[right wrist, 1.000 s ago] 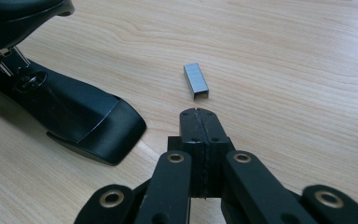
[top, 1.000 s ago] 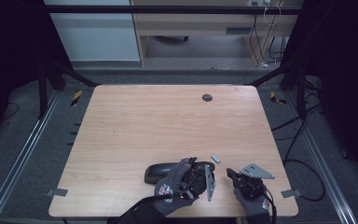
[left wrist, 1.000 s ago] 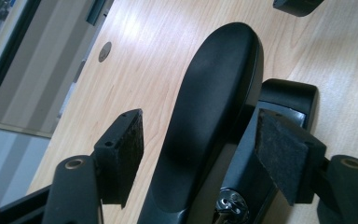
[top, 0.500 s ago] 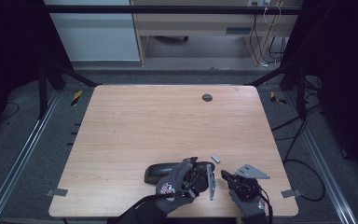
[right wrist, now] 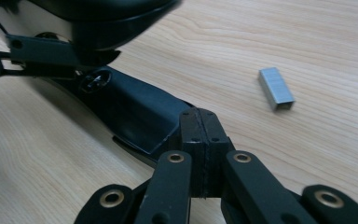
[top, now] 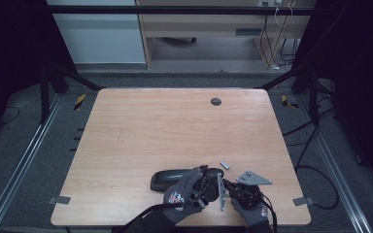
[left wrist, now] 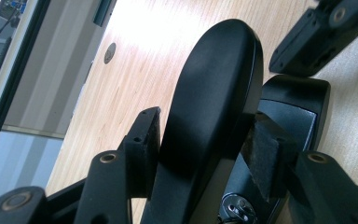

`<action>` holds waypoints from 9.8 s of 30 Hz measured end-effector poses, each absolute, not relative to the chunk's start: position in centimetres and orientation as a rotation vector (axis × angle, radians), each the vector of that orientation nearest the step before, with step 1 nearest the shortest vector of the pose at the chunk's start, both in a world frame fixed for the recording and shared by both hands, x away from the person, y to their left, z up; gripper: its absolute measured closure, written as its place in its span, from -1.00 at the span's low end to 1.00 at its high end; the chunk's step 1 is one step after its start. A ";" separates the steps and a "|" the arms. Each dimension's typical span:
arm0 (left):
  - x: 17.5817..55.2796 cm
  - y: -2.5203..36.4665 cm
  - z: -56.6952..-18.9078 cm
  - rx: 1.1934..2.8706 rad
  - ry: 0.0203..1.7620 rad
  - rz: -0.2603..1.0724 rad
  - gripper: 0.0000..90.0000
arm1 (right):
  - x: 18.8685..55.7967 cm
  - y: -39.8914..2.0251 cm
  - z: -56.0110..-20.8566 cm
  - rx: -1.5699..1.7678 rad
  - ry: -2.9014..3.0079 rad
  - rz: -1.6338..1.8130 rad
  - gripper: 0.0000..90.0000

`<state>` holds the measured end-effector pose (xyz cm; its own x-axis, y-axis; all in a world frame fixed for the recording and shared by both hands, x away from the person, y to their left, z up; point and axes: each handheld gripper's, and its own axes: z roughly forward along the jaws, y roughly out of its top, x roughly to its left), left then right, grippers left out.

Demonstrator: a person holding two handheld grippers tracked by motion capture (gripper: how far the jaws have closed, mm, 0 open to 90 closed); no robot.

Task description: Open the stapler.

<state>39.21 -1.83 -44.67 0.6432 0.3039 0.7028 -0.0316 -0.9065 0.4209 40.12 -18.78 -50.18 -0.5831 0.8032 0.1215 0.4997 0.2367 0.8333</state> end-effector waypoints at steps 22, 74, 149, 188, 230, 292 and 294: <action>39.1 -1.8 -44.8 2.454 0.237 1.153 0.08 | 40.4 -18.0 -50.7 1.221 2.221 1.324 1.00; 38.9 3.3 -39.5 2.202 0.422 1.055 0.18 | 40.3 -17.6 -50.7 1.238 2.197 1.320 1.00; 38.1 15.4 -36.4 1.825 0.749 0.917 0.29 | 40.4 -17.5 -50.7 1.234 2.198 1.315 1.00; 37.9 24.1 -39.0 1.623 0.991 0.804 0.20 | 40.4 -17.6 -50.8 1.234 2.197 1.323 1.00; 36.7 26.4 -41.0 1.735 0.968 0.808 -0.42 | 40.4 -17.6 -50.8 1.230 2.202 1.326 1.00; 38.8 28.8 -48.6 1.833 1.204 0.756 -0.38 | 45.4 -20.4 -44.8 1.190 2.201 1.126 0.52; 38.8 28.8 -48.6 1.837 1.206 0.754 -0.39 | 45.7 -20.4 -44.8 1.190 2.205 1.117 0.52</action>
<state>38.81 28.83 -48.63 0.3693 0.9278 0.0532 0.4541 -0.2301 0.8607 45.66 -20.40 -44.81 -0.5603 0.8278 0.0274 0.5119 0.3201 0.7972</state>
